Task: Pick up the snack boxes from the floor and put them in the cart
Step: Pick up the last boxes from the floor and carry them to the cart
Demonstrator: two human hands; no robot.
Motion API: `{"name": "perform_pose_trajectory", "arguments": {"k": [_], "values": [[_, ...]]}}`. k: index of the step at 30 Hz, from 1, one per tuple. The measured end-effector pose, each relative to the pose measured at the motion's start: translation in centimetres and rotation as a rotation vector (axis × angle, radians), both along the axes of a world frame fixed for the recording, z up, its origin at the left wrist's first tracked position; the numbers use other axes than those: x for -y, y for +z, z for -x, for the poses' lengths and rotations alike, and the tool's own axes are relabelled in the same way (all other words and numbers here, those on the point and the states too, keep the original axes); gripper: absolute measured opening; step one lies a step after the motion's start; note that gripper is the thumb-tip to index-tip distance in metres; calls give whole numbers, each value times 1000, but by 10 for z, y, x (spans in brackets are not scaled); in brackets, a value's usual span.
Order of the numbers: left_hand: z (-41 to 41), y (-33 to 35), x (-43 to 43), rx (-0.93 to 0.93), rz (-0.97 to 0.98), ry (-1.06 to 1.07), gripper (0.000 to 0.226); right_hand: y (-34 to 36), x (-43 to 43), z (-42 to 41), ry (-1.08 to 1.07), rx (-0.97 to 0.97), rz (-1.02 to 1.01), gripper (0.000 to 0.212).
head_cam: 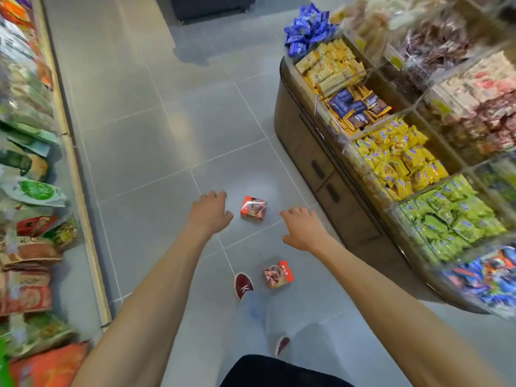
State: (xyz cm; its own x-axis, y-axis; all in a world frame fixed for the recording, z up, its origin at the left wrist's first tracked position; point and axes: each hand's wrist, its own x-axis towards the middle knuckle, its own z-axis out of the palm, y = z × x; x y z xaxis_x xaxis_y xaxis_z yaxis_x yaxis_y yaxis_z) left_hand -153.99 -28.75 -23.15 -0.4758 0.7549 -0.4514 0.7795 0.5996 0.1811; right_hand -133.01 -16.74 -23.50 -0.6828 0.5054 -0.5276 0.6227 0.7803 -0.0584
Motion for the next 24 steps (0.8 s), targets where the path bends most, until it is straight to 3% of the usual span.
{"name": "perform_pose_trajectory", "arguments": {"k": [13, 24], "values": [[-11, -138, -29, 112, 161, -103, 51, -142, 1, -29, -22, 153, 100, 56], [10, -325, -84, 66, 212, -288, 55, -358, 19, -45, 61, 256, 165, 67]]}}
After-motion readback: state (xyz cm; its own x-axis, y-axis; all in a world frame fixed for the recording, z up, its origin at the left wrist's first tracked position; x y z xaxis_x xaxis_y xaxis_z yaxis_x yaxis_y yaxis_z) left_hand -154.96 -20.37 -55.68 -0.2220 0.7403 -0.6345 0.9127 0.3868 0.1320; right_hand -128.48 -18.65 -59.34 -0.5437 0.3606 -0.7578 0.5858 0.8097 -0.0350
